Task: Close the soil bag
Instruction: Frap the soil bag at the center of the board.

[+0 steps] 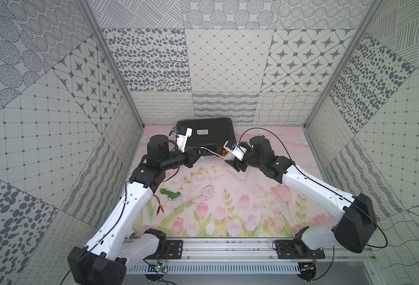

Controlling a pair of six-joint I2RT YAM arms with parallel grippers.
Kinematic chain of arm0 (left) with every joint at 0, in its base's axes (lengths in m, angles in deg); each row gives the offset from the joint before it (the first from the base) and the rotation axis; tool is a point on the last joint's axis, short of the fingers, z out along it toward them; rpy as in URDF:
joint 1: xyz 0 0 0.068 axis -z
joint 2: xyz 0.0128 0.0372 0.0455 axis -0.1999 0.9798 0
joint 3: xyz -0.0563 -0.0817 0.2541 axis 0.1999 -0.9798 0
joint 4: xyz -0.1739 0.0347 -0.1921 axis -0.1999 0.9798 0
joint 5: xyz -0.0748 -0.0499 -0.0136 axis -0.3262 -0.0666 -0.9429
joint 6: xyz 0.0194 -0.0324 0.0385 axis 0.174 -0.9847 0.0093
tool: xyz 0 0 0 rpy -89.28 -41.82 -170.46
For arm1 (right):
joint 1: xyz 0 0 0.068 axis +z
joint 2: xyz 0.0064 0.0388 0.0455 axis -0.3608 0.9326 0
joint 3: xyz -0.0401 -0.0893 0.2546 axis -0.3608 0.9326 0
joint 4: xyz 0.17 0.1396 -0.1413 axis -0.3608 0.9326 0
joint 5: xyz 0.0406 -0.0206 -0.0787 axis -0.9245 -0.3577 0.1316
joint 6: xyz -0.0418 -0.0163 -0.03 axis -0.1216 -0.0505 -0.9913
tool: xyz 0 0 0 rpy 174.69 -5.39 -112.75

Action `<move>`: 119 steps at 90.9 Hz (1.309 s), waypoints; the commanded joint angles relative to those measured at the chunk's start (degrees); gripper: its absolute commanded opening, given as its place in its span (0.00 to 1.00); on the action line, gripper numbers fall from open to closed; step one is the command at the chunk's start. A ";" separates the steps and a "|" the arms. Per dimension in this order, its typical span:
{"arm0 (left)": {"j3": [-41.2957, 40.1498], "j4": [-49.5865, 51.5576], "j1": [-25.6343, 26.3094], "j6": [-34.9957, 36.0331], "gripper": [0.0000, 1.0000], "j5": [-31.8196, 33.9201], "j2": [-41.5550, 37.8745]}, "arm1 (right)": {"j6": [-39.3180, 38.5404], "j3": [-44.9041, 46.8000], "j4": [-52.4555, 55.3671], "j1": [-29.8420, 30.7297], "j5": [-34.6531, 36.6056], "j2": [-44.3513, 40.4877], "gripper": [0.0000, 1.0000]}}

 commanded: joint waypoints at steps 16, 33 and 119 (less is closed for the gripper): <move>1.65 0.21 0.25 3.08 0.00 0.66 -1.53 | -4.24 -6.11 -3.51 1.56 -9.45 5.50 0.68; 2.18 1.27 0.26 3.46 0.00 2.19 -1.74 | -6.74 -5.54 -3.05 2.62 -10.36 5.60 0.39; 4.24 -4.28 -7.45 -7.37 0.00 -3.36 -7.10 | -11.04 -1.06 5.04 -3.24 4.56 8.68 0.15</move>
